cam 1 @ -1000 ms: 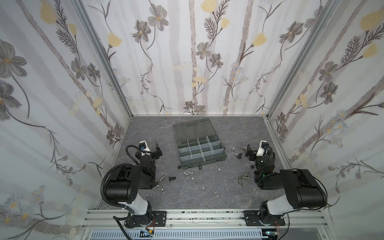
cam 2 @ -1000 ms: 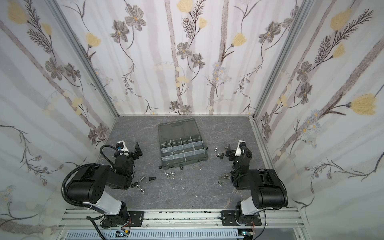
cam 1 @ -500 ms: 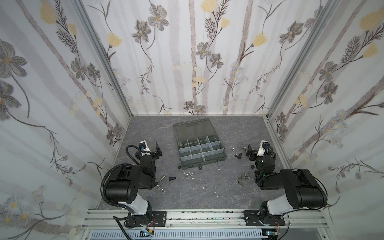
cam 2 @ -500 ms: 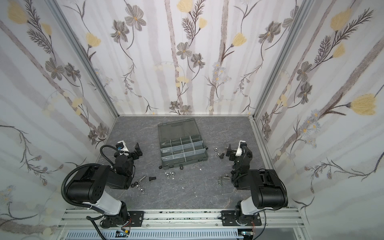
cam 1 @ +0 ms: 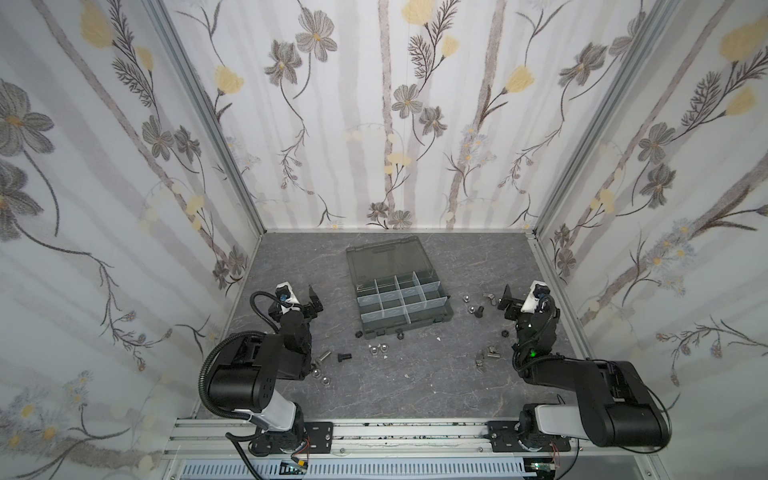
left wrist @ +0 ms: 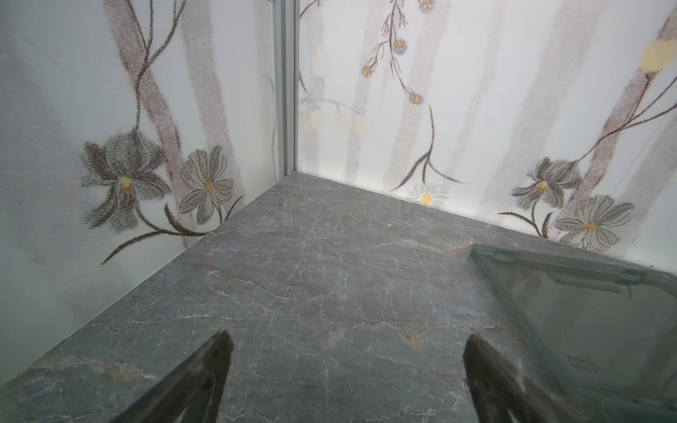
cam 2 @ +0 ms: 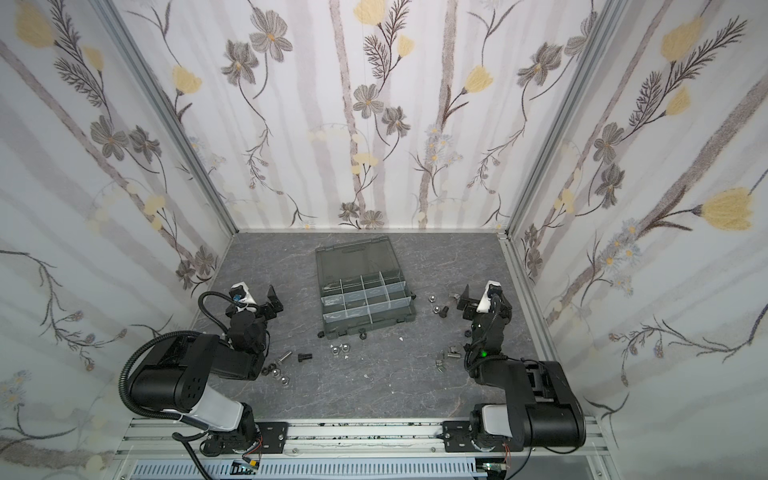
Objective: Sort the screws and nuts into containers
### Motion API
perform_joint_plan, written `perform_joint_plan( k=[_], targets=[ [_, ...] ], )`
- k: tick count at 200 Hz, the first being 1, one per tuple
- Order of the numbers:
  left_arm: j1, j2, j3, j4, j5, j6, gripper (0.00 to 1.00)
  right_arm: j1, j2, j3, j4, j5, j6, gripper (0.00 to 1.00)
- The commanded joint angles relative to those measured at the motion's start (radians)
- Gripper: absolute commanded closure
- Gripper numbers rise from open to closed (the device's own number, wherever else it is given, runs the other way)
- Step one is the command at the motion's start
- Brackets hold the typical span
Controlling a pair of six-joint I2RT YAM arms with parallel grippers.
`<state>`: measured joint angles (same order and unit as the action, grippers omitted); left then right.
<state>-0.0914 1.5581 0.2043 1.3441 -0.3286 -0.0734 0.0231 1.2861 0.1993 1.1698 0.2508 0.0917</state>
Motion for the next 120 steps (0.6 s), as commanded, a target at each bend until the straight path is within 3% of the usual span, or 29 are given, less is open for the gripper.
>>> perform_joint_plan(
  k=[1,29,39,69,91,120],
  targets=[
    [-0.026,0.000,-0.022,0.100,-0.058,0.044,0.00,0.001,-0.108,0.061,-0.243,0.097,0.065,0.00],
    [-0.041,-0.017,-0.046,0.141,-0.080,0.058,0.00,0.001,-0.218,0.151,-0.487,0.029,0.128,0.00],
    [-0.052,-0.073,-0.014,0.029,-0.116,0.062,0.00,0.001,-0.249,0.171,-0.544,-0.011,0.138,0.00],
    [-0.056,-0.287,0.066,-0.247,-0.077,0.058,0.00,0.001,-0.313,0.252,-0.753,-0.038,0.196,0.00],
    [-0.057,-0.452,0.215,-0.602,-0.030,-0.012,0.00,0.002,-0.315,0.325,-0.885,-0.080,0.244,0.00],
    [-0.089,-0.524,0.497,-1.069,-0.045,-0.151,0.00,0.016,-0.288,0.390,-0.996,-0.139,0.265,0.01]
  ],
)
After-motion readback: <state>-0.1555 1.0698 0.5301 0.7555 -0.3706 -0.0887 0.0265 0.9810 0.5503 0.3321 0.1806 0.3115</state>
